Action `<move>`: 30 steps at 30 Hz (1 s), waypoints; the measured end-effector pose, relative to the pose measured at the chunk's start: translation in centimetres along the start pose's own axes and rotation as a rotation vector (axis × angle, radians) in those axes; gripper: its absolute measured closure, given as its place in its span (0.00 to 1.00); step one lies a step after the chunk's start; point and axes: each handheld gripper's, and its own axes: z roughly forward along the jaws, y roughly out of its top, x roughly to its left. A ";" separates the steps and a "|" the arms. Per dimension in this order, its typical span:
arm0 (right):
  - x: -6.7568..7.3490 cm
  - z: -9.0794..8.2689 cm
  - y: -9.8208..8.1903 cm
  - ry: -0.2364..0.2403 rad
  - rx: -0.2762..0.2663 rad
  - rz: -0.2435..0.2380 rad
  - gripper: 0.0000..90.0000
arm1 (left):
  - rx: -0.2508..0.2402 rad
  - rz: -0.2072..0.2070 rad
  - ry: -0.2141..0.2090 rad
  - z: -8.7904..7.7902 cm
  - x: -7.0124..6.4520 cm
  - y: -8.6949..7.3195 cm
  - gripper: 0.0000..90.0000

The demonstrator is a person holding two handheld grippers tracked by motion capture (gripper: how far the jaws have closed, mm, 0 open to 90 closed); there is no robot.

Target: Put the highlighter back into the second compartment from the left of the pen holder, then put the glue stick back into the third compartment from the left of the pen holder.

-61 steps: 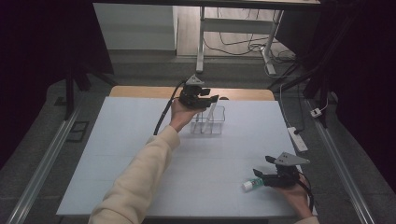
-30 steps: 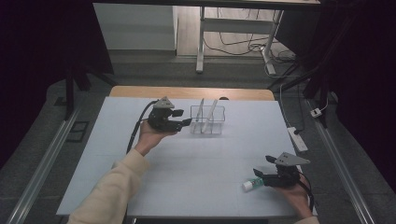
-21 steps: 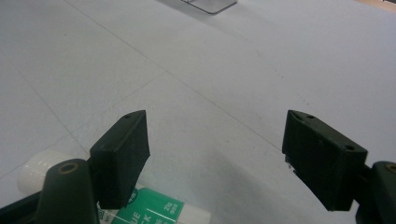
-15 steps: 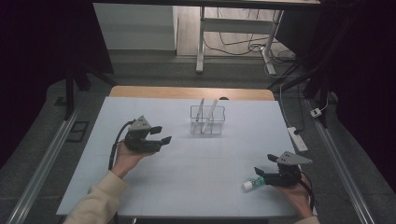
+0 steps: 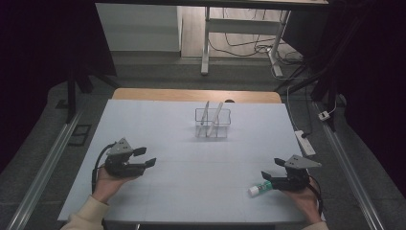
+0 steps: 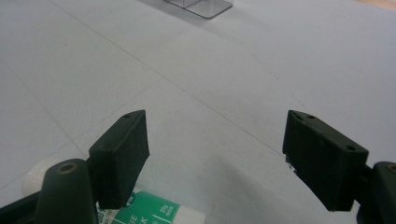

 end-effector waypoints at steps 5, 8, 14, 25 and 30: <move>0.0 -0.2 0.1 0.014 -0.001 -0.010 0.26 | 0.014 0.013 0.021 -0.8 -0.4 -1.3 0.42; 0.0 -0.1 0.1 0.021 -0.004 -0.011 0.26 | 0.027 0.005 0.022 -0.7 -0.4 -2.1 0.41; 0.0 -0.2 0.1 0.018 0.001 -0.015 0.28 | 0.049 -0.002 0.023 -0.5 -0.2 -2.6 0.41; -0.2 -0.5 1.4 0.051 0.015 -0.041 0.28 | 0.046 -0.011 0.026 -0.6 -0.1 -2.7 0.40; -0.1 -0.6 1.6 0.057 0.028 -0.049 0.28 | 0.049 -0.015 0.024 -0.6 0.0 -2.8 0.39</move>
